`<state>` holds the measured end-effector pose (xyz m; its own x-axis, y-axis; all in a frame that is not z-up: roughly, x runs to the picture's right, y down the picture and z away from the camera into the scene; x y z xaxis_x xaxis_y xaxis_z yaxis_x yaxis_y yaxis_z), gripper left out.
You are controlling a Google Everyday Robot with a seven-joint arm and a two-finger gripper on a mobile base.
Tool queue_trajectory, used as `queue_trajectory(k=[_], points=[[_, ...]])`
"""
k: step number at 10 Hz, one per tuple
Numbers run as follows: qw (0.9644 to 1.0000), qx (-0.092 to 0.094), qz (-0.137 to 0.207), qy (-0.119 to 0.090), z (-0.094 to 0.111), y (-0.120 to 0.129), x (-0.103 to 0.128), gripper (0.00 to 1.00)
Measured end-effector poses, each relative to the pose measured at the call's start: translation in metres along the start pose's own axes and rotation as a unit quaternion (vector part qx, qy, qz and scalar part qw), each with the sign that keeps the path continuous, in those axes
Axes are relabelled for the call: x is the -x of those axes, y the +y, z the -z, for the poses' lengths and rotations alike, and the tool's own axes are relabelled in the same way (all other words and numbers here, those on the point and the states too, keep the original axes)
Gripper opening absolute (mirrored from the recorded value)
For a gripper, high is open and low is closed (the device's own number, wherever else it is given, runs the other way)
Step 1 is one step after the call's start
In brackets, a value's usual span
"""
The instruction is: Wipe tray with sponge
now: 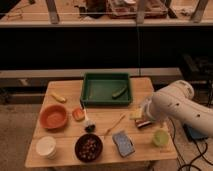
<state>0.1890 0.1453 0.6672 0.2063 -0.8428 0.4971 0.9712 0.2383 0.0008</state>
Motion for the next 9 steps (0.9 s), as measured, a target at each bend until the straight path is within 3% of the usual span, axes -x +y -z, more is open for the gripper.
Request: queue_trajectory(k=[1, 3, 4, 6, 8, 9], points=[[0.9992, -0.008, 0.037, -0.016, 0.001, -0.009, 0.003, 0.80], [0.9941, -0.018, 0.100, -0.038, 0.004, -0.037, 0.014, 0.80], [0.9902, -0.007, 0.131, -0.047, 0.004, -0.055, 0.026, 0.80], [0.9816, 0.038, 0.178, -0.058, 0.002, -0.080, 0.053, 0.80], [0.9692, 0.069, 0.216, -0.097, -0.013, -0.086, 0.082, 0.80], [0.9647, 0.072, 0.224, -0.117, -0.025, -0.086, 0.089, 0.80]])
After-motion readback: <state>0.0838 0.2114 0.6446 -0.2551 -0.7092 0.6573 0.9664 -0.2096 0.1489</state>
